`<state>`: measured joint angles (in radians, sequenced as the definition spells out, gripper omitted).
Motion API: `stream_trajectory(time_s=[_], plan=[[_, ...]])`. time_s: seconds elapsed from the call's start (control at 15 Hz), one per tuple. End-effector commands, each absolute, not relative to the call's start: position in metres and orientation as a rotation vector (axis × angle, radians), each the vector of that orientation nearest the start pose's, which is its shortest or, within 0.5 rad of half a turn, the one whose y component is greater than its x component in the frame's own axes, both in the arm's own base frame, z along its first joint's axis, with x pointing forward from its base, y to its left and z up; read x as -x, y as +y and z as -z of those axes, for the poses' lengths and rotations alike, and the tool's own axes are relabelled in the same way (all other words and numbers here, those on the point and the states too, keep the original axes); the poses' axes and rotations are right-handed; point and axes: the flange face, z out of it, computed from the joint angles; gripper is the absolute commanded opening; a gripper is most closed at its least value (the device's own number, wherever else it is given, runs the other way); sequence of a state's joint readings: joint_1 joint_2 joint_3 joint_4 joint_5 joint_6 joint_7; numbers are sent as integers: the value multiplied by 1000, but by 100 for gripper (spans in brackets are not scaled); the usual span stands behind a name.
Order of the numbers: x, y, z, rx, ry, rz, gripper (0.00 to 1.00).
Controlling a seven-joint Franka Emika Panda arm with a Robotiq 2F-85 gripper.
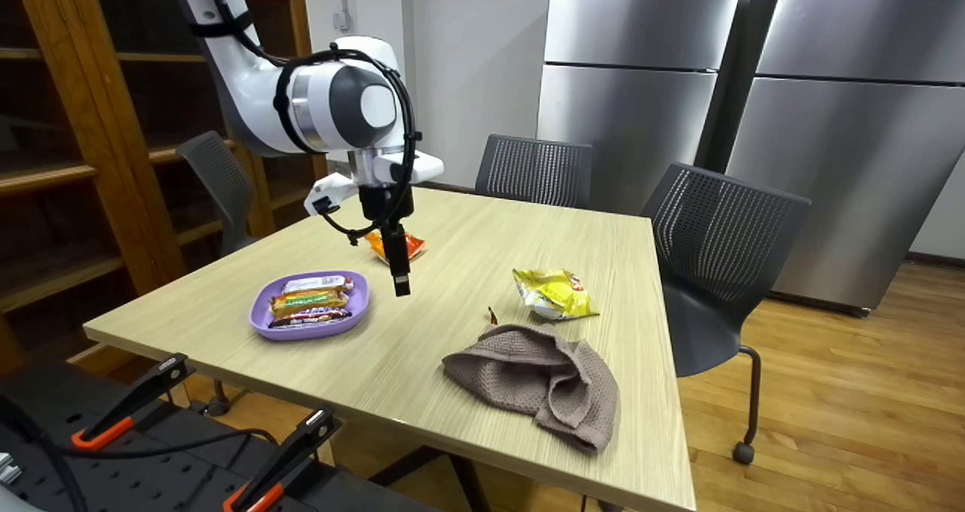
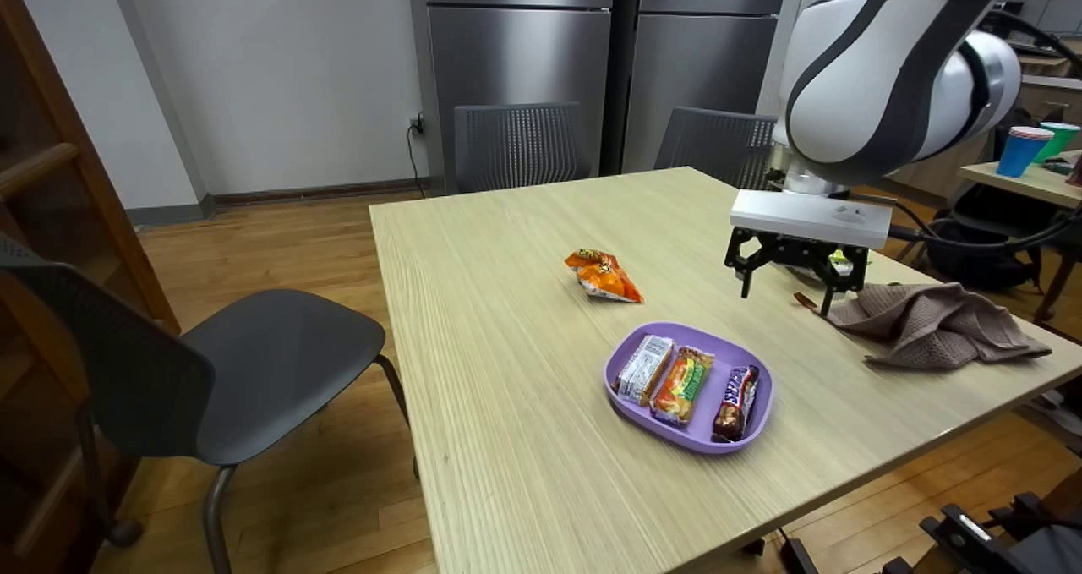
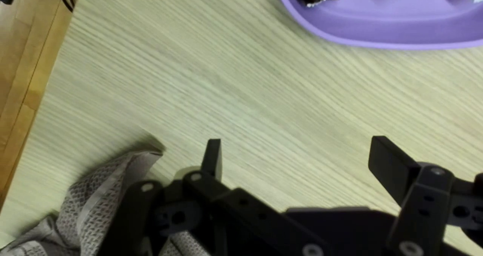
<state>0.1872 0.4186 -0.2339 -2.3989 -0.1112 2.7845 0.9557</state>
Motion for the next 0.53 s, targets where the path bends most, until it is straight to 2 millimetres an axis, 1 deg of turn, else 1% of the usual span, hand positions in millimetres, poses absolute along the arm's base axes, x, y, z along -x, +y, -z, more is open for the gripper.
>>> stream_trajectory(time_s=[0.0,0.47], plan=[[-489,-48,-156,2929,1432,55,100],[-482,-87,-156,2861,1536,42,100]])
